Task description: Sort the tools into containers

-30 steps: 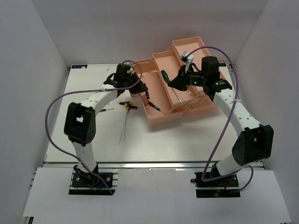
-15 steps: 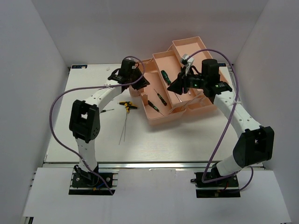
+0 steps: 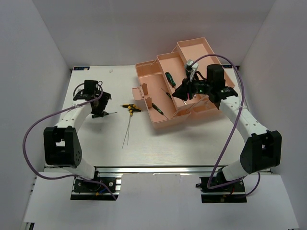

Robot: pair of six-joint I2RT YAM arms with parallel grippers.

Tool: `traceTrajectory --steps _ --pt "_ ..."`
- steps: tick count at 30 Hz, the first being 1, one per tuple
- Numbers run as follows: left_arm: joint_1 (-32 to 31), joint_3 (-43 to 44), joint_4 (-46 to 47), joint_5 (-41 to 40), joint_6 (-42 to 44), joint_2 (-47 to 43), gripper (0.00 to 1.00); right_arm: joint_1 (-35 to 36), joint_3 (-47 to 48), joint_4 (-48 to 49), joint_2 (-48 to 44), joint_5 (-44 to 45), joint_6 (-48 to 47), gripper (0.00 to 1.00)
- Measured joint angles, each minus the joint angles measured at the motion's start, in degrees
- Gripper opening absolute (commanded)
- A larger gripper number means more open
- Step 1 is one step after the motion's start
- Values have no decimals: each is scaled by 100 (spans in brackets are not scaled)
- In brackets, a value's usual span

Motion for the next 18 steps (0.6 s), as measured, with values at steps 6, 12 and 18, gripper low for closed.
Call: traceTrajectory --steps 6,12,18 --pt "168 621 -879 -129 -603 1300 86 0 -4 22 -2 57 0 44" --pt "291 1115 -1464 -455 -992 2074 82 0 -122 11 -103 140 -28 44" --pt "553 1495 -1810 -702 -1279 2319 48 0 -184 17 -188 221 -42 44"
